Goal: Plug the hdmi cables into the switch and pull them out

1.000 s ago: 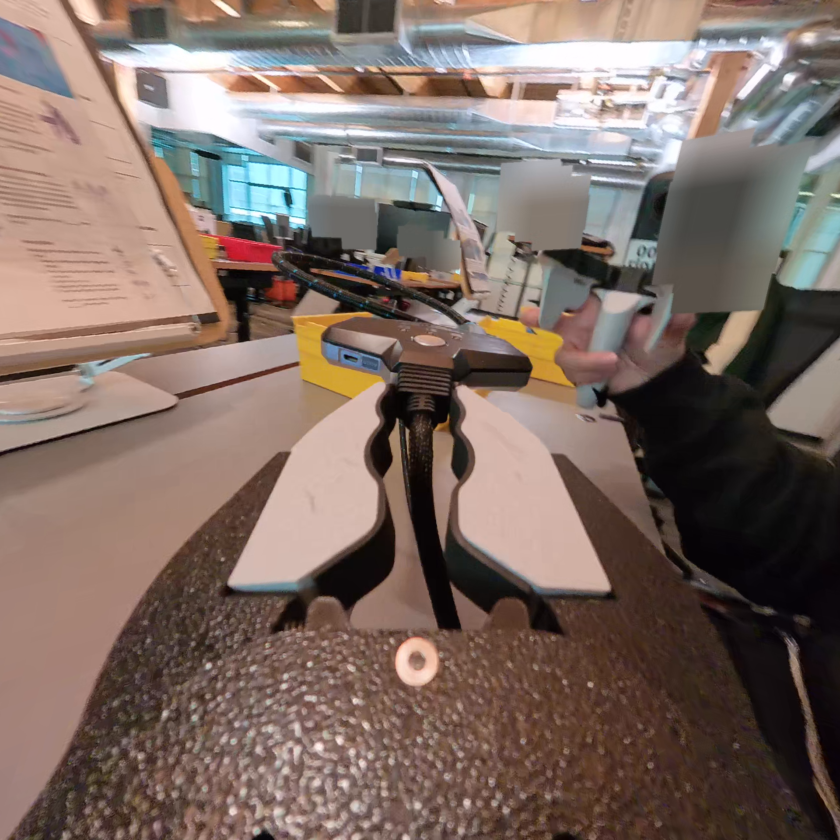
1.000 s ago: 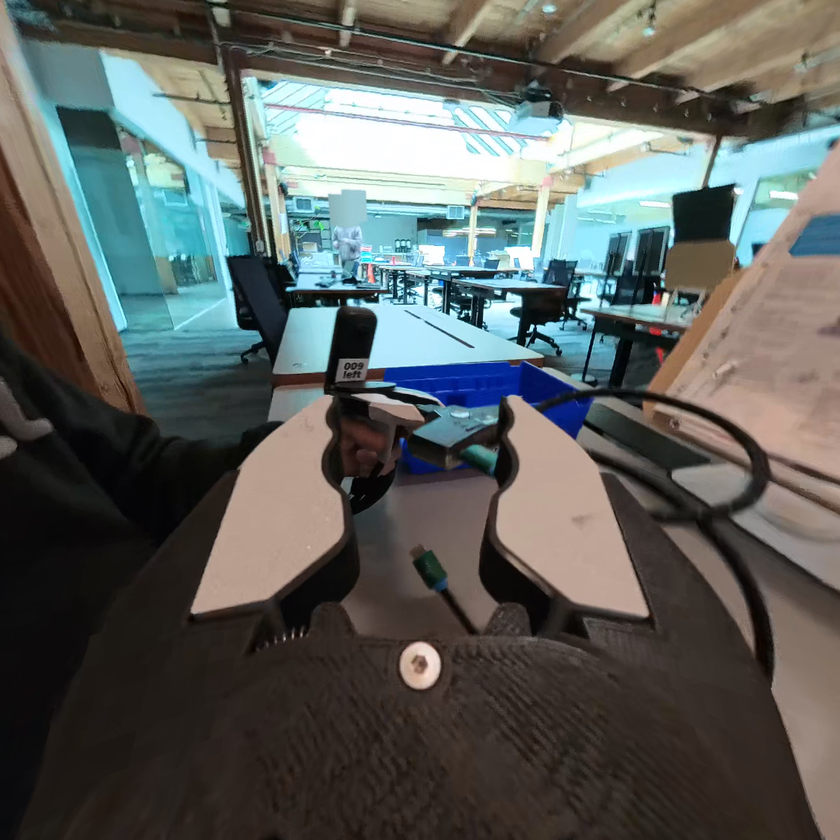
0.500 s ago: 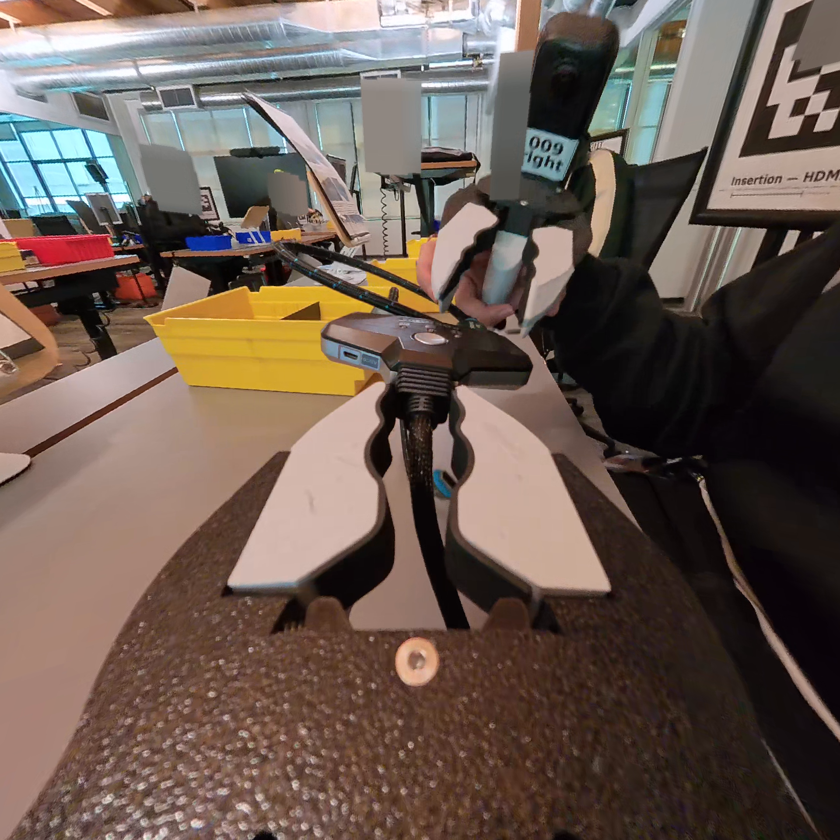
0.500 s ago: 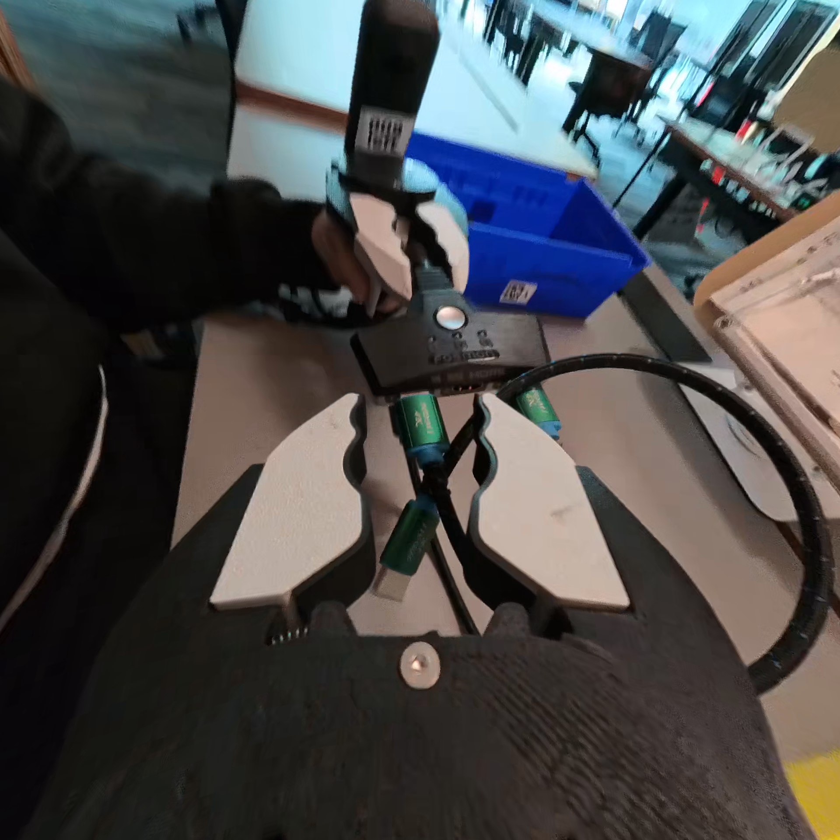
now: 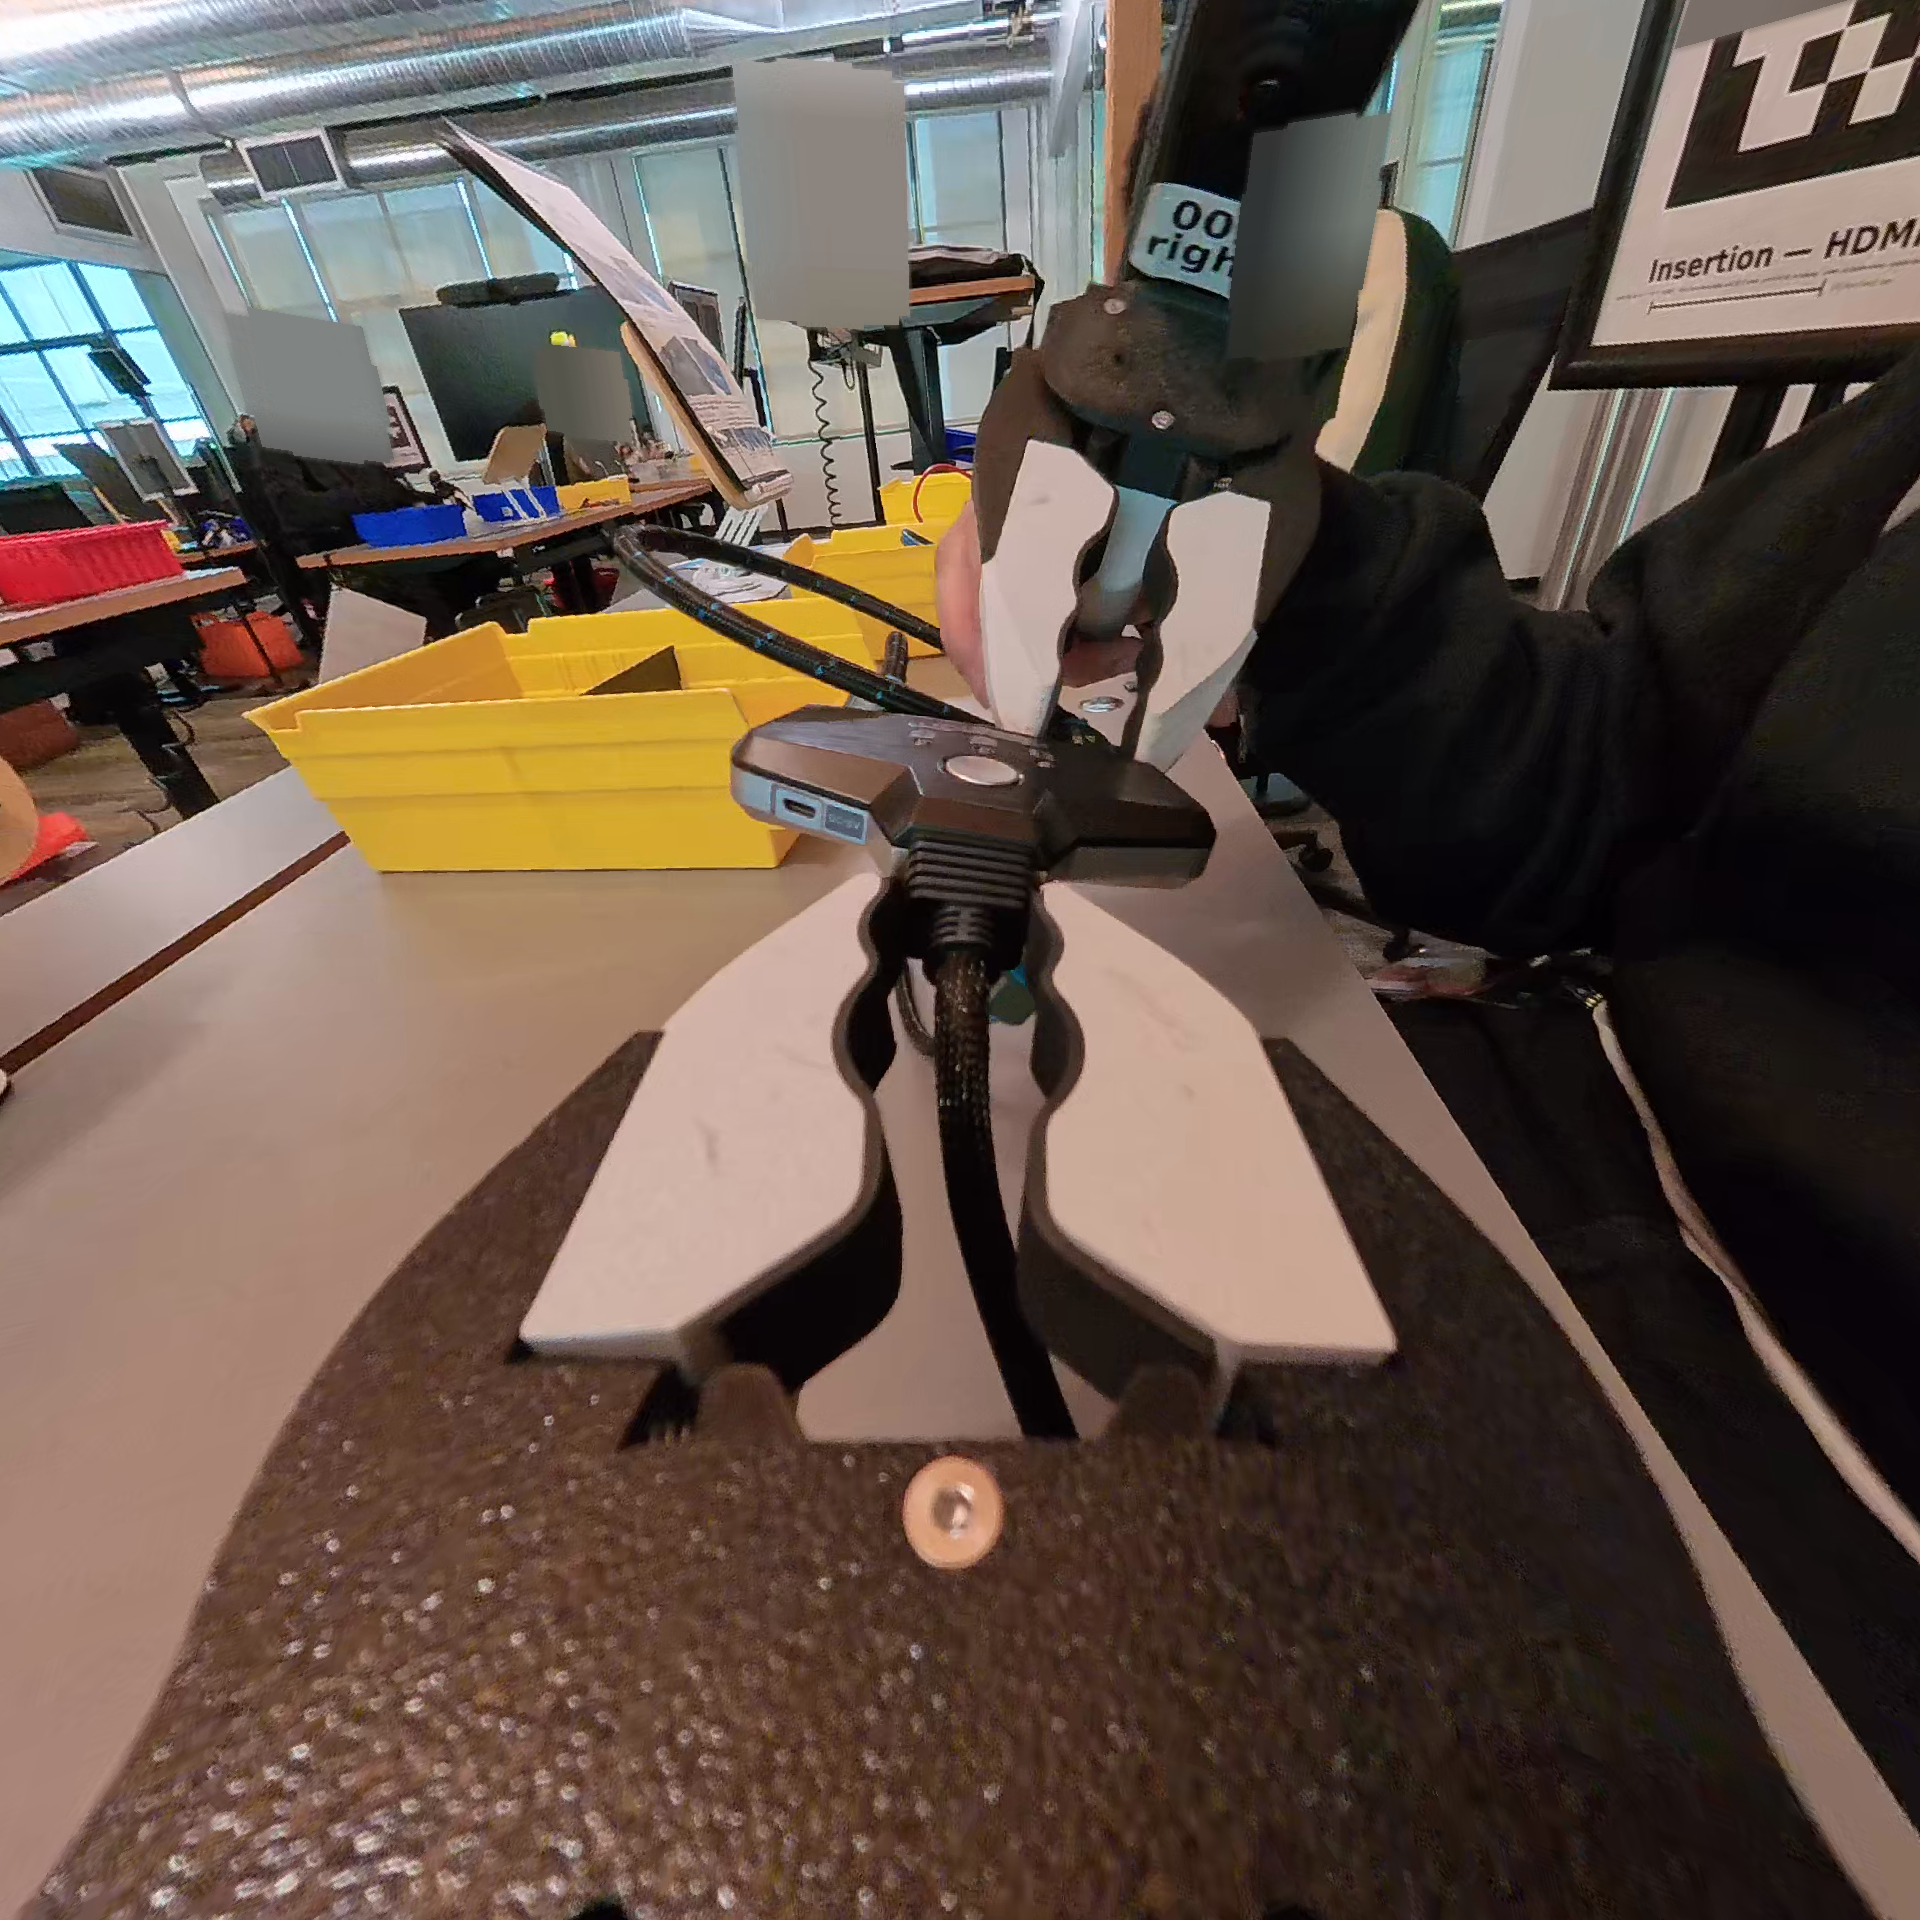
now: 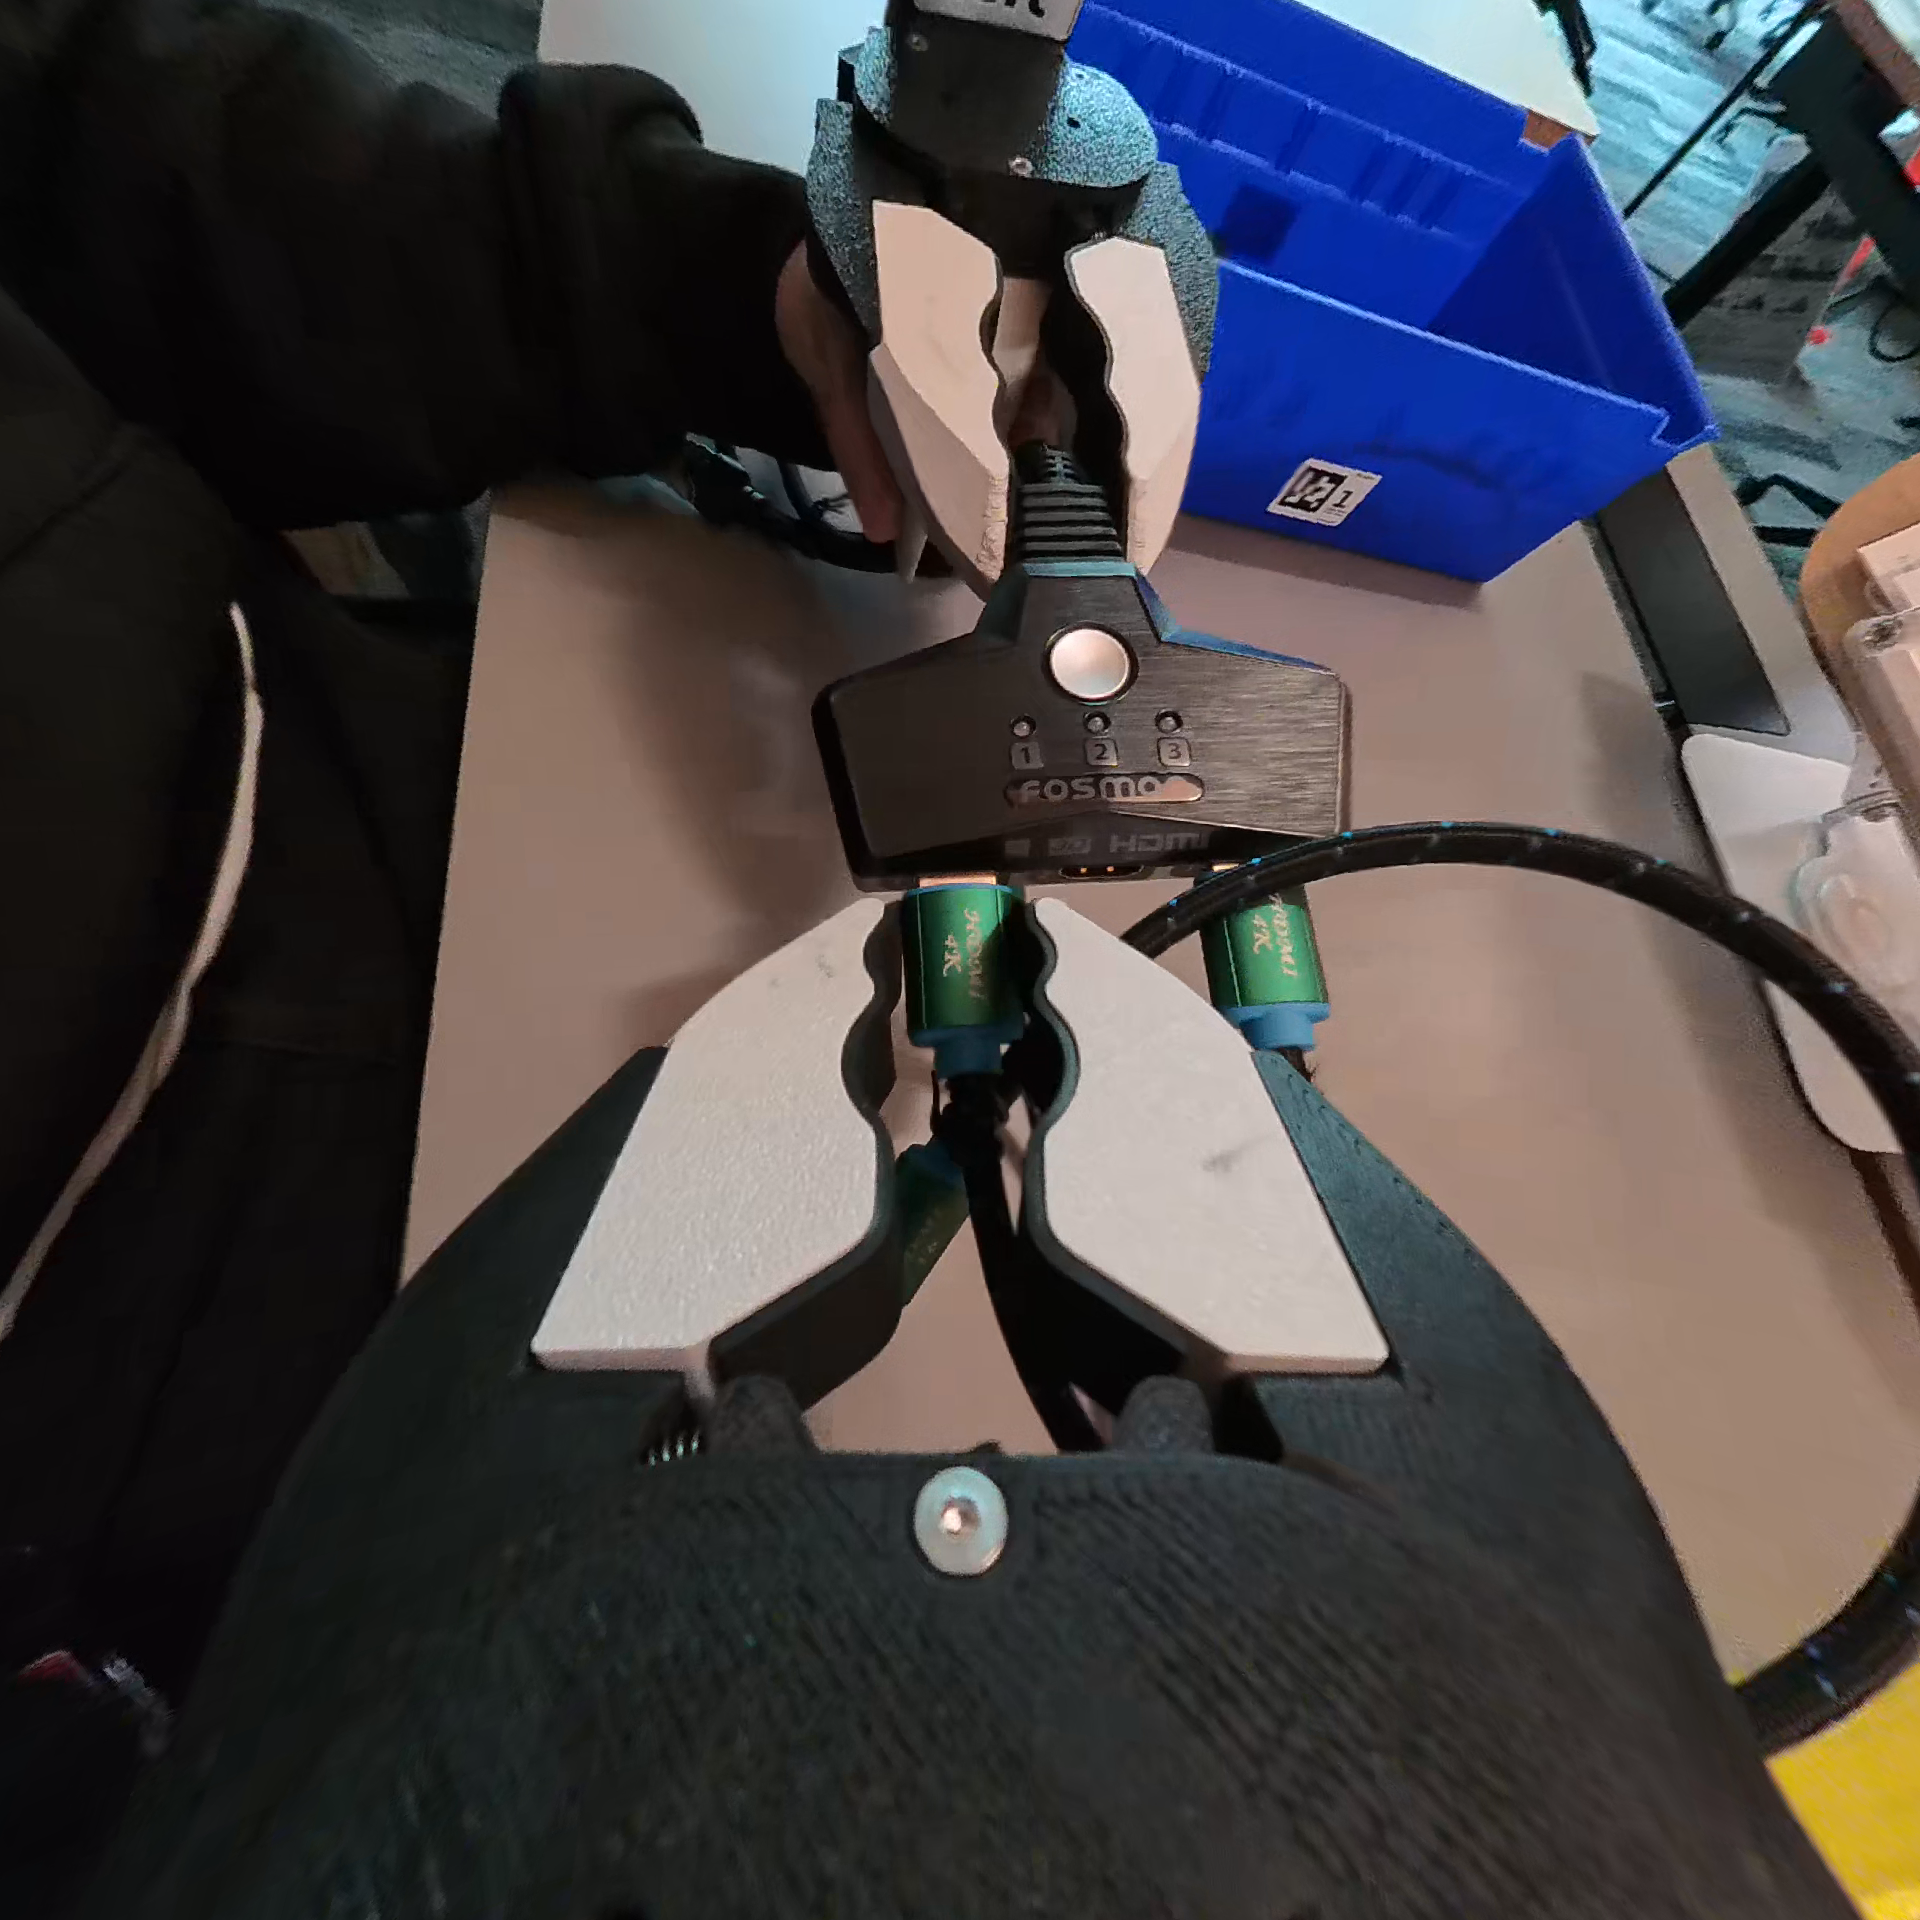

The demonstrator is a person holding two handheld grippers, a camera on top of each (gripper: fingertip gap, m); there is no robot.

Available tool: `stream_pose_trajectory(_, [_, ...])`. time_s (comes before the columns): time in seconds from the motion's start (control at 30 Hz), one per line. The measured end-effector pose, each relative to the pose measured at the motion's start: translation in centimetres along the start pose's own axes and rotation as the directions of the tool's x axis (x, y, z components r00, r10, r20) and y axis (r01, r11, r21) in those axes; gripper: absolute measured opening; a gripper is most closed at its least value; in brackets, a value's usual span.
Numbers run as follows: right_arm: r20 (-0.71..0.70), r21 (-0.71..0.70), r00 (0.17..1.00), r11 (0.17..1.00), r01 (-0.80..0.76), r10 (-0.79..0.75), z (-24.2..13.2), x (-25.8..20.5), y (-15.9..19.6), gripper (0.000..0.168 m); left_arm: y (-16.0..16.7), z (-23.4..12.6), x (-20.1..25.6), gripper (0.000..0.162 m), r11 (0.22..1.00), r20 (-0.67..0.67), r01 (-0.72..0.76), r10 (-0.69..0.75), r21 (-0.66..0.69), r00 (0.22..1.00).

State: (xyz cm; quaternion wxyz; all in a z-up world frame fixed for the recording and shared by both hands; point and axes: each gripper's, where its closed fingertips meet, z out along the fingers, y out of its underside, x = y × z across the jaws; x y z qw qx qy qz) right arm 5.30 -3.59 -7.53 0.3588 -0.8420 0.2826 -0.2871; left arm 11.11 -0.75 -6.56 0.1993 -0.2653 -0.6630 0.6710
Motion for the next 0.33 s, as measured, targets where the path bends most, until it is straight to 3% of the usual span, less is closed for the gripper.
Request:
stream_pose_trajectory(0.03, [0.021,0.0,1.0,1.0,-0.014,0.014,0.05,-0.26,0.06,0.02,0.08,0.02,0.14,0.022,1.0,-0.008,-0.005,0.005,-0.003,1.0])
stream_pose_trajectory(0.33, [0.06,-0.019,0.998,1.0,0.007,-0.005,0.55,-0.42,0.66,0.02,0.46,0.0,0.15,0.022,1.0,-0.005,-0.019,0.019,-0.014,1.0])
